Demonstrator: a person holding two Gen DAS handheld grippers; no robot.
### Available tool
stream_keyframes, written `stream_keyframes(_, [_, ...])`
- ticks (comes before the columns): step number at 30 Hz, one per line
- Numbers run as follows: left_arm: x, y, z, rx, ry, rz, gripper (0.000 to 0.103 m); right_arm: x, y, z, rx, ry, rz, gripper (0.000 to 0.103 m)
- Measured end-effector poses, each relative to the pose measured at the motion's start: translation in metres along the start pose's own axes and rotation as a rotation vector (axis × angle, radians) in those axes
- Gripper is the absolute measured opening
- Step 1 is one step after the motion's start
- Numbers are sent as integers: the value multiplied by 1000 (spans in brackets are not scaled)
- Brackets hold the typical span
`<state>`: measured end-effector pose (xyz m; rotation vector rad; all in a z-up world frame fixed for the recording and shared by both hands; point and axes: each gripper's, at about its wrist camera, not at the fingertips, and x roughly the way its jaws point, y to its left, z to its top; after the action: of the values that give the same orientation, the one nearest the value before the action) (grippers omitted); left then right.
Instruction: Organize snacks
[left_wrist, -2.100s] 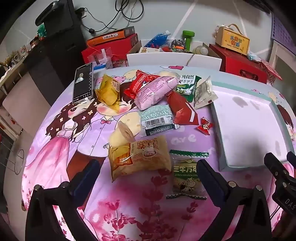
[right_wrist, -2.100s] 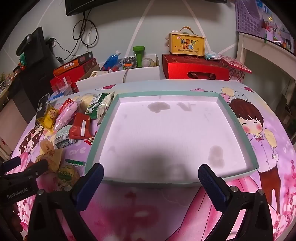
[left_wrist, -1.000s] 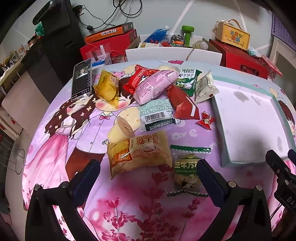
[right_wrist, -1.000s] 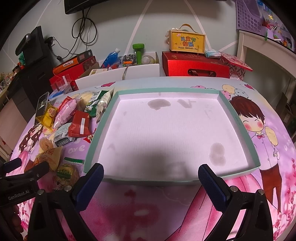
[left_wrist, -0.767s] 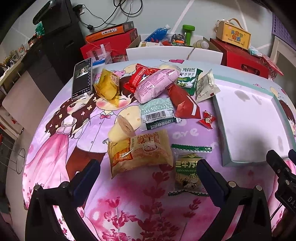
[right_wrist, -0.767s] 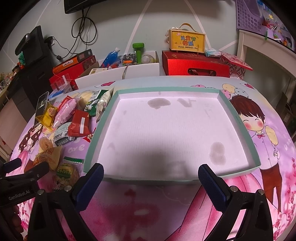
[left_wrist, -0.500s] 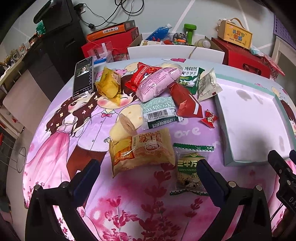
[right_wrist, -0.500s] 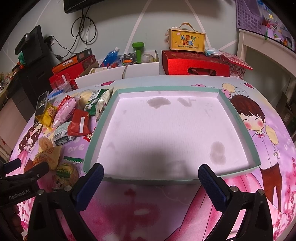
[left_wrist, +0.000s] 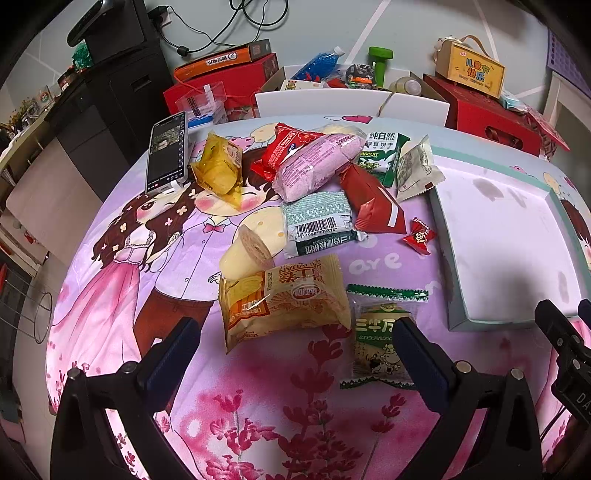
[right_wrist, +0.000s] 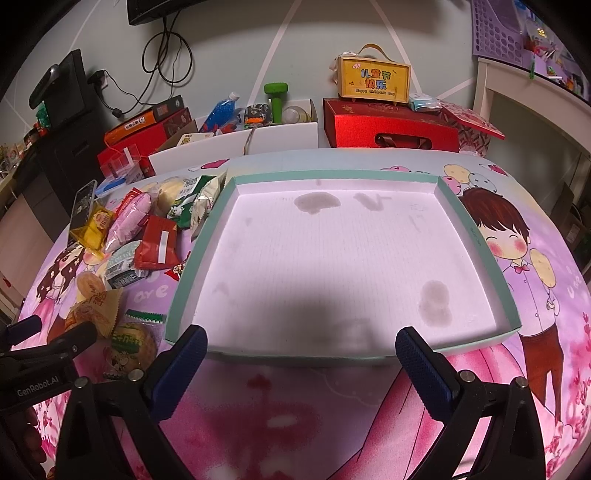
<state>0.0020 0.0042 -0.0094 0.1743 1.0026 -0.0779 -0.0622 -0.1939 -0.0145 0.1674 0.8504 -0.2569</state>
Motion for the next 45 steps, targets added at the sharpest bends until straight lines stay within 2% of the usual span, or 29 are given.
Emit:
stream_keyframes(32, [0,8,0,-15,-6,-8,103,1,3,0,0,4,4,103])
stream_keyframes(37, [1,31,3,-86,-6,-3,103,-1,13,0,1,-12,59,103])
stream_keyframes(45, [6,67,2,-180,12,-14,103,3,62,6,-49,-6,164,103])
